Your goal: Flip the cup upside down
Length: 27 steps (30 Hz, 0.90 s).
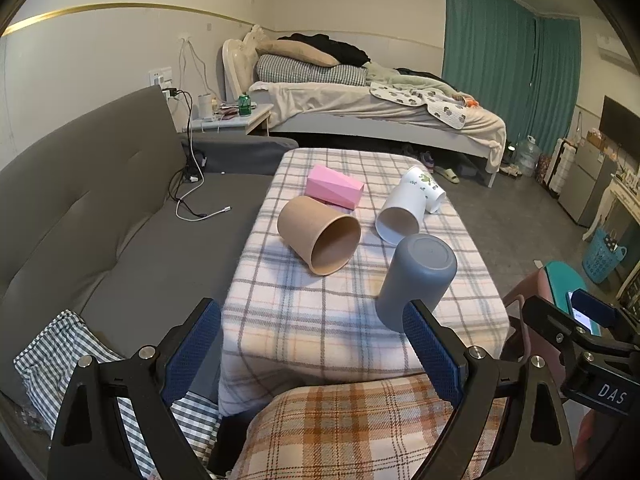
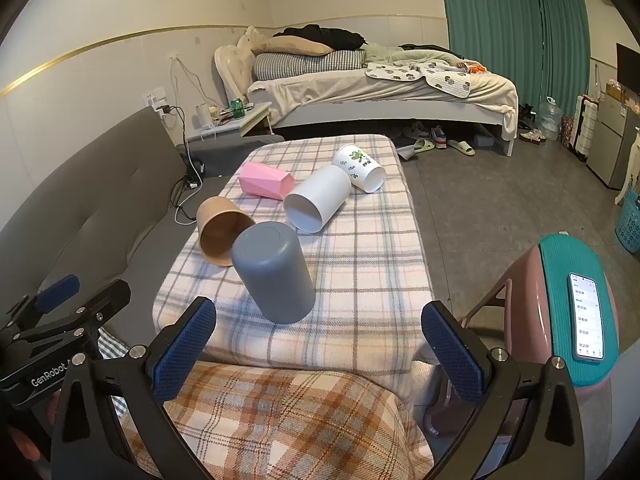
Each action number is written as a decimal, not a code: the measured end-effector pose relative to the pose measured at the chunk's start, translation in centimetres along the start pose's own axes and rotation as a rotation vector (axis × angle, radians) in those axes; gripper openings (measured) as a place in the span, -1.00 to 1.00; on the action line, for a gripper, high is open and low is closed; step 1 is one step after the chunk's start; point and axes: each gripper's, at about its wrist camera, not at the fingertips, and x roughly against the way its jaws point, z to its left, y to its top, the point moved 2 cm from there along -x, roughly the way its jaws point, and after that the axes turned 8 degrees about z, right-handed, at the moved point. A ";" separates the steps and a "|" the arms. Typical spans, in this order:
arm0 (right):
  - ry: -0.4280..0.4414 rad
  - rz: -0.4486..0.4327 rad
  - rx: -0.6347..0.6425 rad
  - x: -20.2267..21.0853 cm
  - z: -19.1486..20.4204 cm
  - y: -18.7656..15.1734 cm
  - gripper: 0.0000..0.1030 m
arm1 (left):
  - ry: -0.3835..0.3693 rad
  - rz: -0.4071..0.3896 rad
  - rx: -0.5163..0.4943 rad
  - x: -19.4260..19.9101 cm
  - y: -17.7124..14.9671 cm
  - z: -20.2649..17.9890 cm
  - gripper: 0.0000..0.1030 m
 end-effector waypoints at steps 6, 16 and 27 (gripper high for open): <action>0.000 0.000 0.001 0.0 0.0 0.0 1.00 | 0.009 -0.004 0.001 0.0 0.0 -0.1 0.85; -0.001 0.001 0.001 0.0 0.1 0.0 0.99 | 0.014 -0.004 0.001 0.0 0.0 0.1 0.85; 0.000 0.002 0.002 -0.1 0.1 -0.1 1.00 | 0.011 -0.004 0.001 0.0 0.0 0.1 0.85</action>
